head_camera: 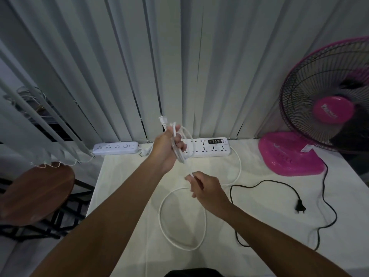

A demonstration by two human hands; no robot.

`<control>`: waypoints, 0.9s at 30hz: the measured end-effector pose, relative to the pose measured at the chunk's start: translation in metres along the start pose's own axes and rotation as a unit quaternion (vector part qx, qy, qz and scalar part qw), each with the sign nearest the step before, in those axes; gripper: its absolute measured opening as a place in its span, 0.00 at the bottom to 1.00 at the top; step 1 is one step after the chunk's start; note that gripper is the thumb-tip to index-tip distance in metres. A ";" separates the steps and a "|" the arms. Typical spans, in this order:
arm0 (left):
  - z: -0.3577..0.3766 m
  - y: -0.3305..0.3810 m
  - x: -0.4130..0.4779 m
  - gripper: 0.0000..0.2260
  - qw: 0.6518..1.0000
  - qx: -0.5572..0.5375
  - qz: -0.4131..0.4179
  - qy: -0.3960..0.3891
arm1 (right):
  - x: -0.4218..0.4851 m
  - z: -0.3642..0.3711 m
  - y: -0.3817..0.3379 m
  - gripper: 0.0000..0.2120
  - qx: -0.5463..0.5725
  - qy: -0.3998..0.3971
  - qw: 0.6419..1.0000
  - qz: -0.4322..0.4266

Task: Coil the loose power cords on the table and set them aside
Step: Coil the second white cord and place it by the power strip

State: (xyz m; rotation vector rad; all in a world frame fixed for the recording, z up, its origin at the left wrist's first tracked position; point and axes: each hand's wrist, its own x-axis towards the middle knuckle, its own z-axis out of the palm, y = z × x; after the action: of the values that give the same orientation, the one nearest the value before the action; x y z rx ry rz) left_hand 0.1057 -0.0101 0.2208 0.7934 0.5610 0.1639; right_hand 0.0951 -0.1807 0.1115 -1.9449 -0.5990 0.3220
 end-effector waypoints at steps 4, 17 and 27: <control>0.005 0.011 -0.006 0.16 0.997 -0.055 -0.017 -0.047 | -0.001 -0.014 0.039 0.11 -0.129 -0.122 0.982 0.069; -0.009 0.036 -0.013 0.16 0.989 0.057 -0.020 -0.134 | 0.003 -0.046 0.079 0.18 0.063 0.023 0.919 0.388; -0.019 -0.010 -0.014 0.18 0.929 0.349 -0.024 -0.121 | 0.065 -0.066 -0.006 0.15 0.186 0.171 0.926 0.281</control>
State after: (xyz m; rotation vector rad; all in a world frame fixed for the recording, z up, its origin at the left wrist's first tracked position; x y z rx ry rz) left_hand 0.0830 -0.0093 0.2087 1.4690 0.3983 -0.1950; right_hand 0.1799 -0.1939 0.1479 -1.7078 0.2500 0.4035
